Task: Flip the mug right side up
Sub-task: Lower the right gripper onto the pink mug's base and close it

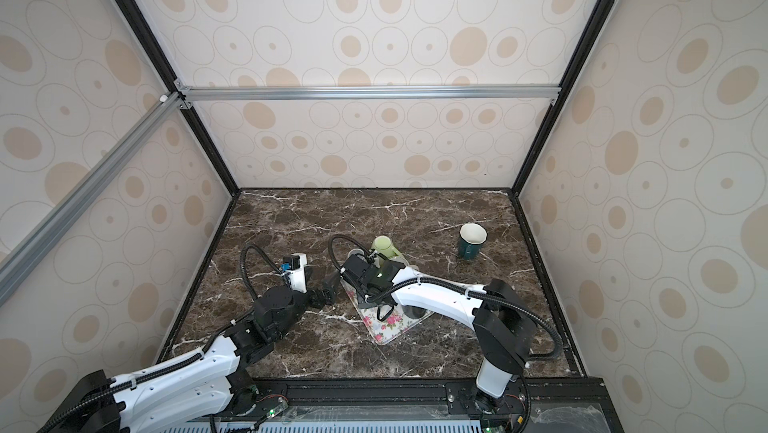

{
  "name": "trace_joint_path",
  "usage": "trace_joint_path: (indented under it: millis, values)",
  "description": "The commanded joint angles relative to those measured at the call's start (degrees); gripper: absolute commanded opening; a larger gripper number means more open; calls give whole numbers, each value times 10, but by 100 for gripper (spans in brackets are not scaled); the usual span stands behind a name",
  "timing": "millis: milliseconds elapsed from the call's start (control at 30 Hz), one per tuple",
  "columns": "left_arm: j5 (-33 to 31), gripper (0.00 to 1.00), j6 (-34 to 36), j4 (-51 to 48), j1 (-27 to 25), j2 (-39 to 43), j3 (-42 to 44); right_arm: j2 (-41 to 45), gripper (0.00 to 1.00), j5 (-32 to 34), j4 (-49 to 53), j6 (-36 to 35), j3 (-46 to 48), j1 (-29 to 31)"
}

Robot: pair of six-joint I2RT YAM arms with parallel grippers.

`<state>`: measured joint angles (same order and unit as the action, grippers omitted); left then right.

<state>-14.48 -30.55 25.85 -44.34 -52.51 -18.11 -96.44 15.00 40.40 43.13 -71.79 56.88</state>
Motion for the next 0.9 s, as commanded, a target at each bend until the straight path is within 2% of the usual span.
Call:
trace_joint_path:
  millis: [0, 667, 867]
  values:
    - [-1, 98, -11, 15, 5, 2, 0, -14, 28, -12, 16, -7, -11, -4]
    - [7, 98, -13, 25, 5, -17, 1, -40, 27, -19, 9, -5, -17, -11]
    - [6, 98, -13, 29, 6, -26, 0, -47, 24, -6, 34, -2, -28, -12]
